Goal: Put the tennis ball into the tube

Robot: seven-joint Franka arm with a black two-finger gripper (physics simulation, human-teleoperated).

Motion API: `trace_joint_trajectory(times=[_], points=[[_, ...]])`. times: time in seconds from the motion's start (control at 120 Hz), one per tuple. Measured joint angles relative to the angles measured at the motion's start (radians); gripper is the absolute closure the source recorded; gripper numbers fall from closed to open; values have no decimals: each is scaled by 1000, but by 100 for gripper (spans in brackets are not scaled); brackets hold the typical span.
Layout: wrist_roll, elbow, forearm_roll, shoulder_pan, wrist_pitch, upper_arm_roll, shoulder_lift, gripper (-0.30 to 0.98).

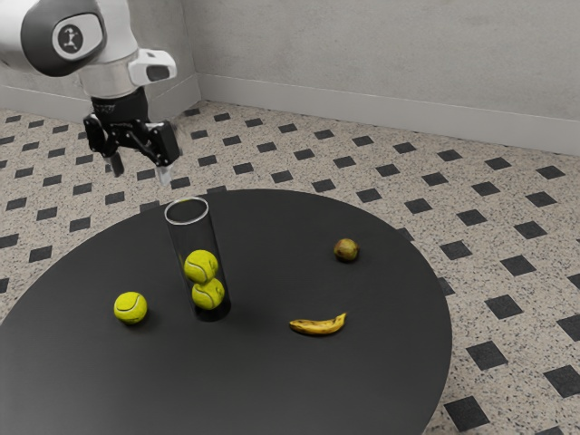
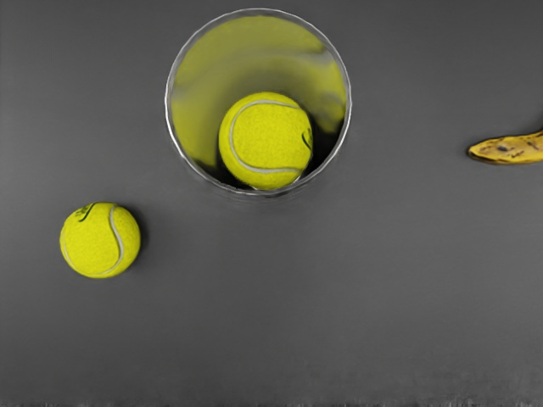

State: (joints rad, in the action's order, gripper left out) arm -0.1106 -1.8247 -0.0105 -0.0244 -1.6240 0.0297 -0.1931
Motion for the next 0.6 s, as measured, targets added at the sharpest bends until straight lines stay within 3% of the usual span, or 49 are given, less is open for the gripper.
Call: trace_joint_trajectory(times=[0.3,0.45,0.6], points=[[-5,-391,-6,-38,-187,-5,-196,0],[66,-585,-7,-92,-400,-7,-255,0],[143,-701,-8,-156,-616,-8,-226,0]])
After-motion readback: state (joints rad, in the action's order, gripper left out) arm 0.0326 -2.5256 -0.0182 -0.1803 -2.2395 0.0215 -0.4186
